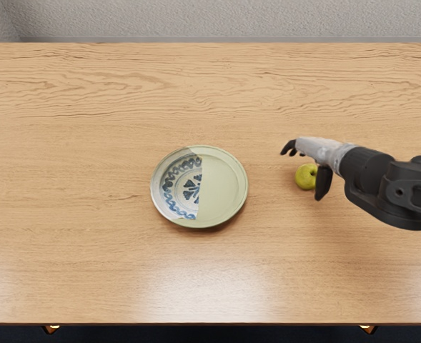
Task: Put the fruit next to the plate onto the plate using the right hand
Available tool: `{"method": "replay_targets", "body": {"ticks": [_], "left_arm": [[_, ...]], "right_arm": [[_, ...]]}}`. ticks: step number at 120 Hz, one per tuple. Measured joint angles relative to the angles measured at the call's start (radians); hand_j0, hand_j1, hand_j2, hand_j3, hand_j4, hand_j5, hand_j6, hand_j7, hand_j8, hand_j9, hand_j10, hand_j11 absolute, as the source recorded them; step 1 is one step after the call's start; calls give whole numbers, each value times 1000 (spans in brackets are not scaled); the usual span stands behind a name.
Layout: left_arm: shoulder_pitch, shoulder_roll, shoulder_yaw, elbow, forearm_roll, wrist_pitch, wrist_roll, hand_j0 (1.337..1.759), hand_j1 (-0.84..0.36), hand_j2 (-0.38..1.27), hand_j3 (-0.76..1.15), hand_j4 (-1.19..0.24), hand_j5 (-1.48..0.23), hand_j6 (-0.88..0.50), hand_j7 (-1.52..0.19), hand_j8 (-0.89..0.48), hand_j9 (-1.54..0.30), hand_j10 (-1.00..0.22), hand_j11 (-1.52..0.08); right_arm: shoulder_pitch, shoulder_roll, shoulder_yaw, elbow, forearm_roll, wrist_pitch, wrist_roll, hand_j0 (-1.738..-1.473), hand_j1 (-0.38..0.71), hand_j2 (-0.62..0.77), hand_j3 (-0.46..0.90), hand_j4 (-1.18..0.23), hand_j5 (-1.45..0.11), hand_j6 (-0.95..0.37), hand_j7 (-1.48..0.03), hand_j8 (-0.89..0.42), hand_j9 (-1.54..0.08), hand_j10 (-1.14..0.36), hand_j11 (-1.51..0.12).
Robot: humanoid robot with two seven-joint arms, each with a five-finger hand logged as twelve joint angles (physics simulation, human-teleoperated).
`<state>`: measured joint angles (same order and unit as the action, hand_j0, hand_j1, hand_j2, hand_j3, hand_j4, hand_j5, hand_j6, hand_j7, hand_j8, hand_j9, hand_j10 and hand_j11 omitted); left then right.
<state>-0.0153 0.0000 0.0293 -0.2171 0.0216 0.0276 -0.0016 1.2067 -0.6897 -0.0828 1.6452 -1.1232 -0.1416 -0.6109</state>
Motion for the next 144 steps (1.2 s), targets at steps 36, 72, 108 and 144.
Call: {"method": "replay_targets", "body": {"ticks": [36,72,108,144], "left_arm": [[0,0,0,0,0,0,0,1658,349,0,0,0,0,0,0,0,0,0,0],[0,0,0,0,0,0,0,1658,349,0,0,0,0,0,0,0,0,0,0],[0,0,0,0,0,0,0,1658,349,0,0,0,0,0,0,0,0,0,0],[0,0,0,0,0,0,0,1658,349,0,0,0,0,0,0,0,0,0,0]], "right_arm": [[-70,22,-20,-12,-91,-89,0,-1658,-15,-53,0,-284,-365,-286,-364,-284,-365,-283,-364],[-87,16,-23,-14,-97,-117,0,-1658,75,-67,0,-359,-462,-360,-461,-351,-462,-358,-462],[-105,14,-22,-26,-102,-140,0,-1657,176,-77,-1,-469,-559,-440,-579,-398,-571,-462,-570],[-126,21,-16,-51,-103,-144,0,-1655,225,-56,0,-545,-612,-426,-653,-479,-632,-534,-632]]}}
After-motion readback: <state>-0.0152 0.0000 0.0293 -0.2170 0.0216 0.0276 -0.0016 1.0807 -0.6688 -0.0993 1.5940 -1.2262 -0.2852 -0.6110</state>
